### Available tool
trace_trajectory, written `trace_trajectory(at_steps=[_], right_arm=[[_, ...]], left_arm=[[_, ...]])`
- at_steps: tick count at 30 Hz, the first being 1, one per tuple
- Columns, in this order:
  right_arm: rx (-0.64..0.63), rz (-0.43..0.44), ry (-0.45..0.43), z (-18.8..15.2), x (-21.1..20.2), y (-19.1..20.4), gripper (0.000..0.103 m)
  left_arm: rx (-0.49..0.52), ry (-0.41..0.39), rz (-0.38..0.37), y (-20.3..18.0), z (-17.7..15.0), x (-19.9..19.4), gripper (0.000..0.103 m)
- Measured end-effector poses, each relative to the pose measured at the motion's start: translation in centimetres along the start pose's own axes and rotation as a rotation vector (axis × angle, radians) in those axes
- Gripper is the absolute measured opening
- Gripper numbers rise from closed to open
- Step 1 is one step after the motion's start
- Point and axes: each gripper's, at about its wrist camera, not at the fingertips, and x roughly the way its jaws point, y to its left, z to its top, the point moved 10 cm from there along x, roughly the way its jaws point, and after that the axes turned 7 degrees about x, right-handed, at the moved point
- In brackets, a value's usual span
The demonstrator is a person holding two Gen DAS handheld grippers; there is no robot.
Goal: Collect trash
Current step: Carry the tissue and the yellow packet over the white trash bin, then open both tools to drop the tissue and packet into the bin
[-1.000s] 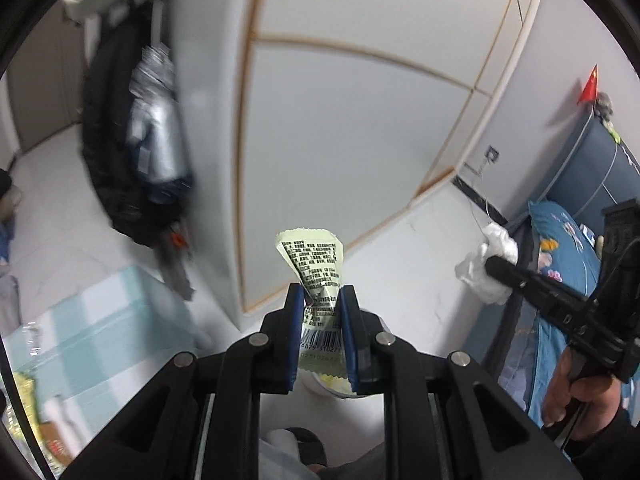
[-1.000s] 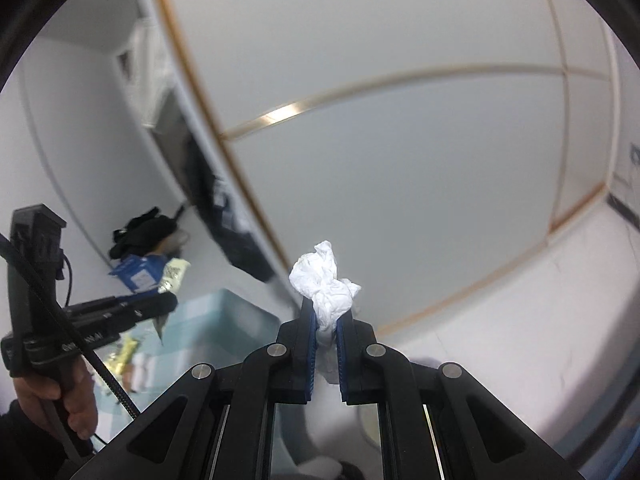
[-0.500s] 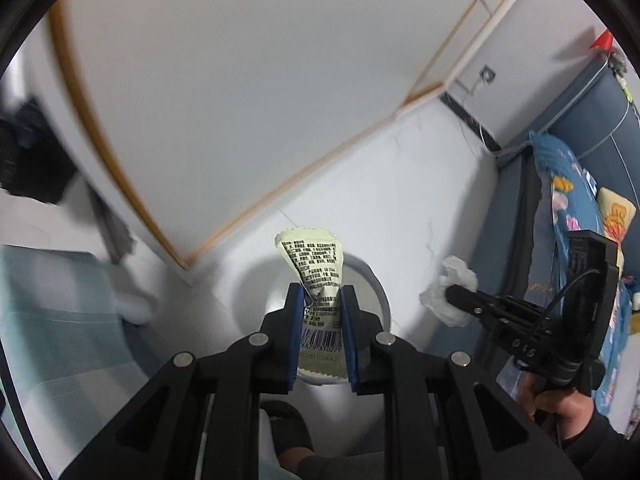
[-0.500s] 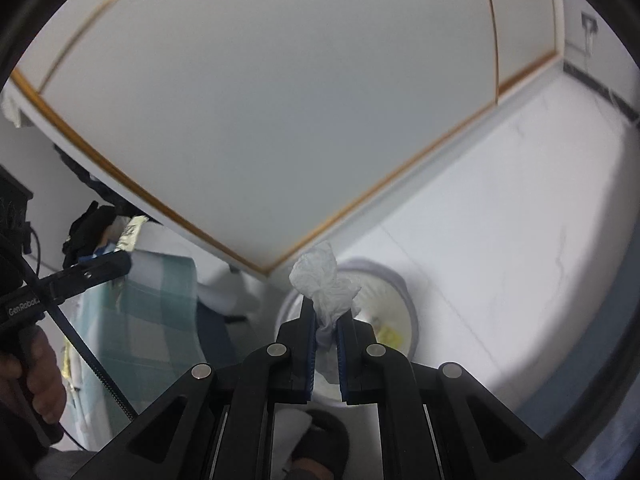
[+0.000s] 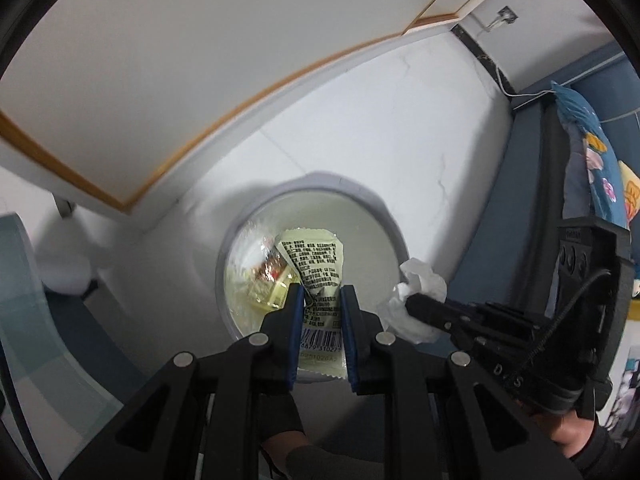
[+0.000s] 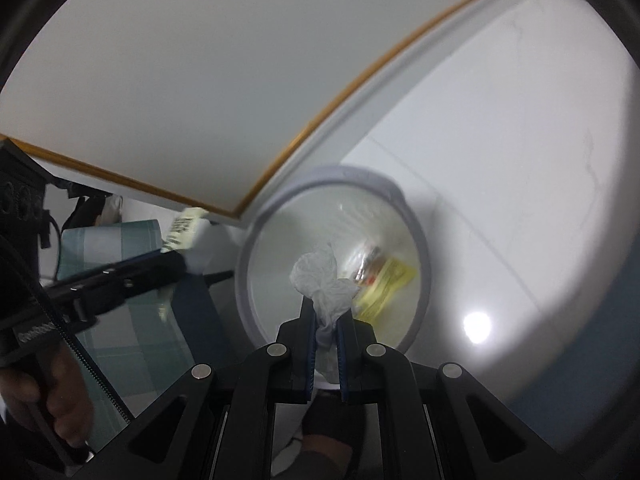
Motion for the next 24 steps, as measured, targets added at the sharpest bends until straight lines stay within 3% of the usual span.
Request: trace_trajectory(at_steps=[7,12,21,23,24], right_arm=[[0.073,0.016,0.061,-0.3,1.5,-1.2,0.011],[0.083,-0.006,0.088,-0.7,2.2,-1.6,0.012],[0.093,-0.014,0.107,-1.4,2.6,-1.5,0.029],[0.086,-0.013,0.100,-1.3,2.5,-1.5,0.037],[0.088,-0.010,0.093,-1.2,2.3,-1.6,0.044]], left_arm=[[-0.073,0.058,-0.059,-0.5,0.2,2.2,0.014],[-0.082,0.069,-0.060,-0.5,0.3,2.9,0.016],[-0.120,0.099,-0.061,0.0,-0.2,3.2,0.017],[-0.128,0.093,-0.063,0.1,-0.2,3.0,0.023],[-0.130,0.086,-0.051,0.4,-0.2,2.8,0.033]])
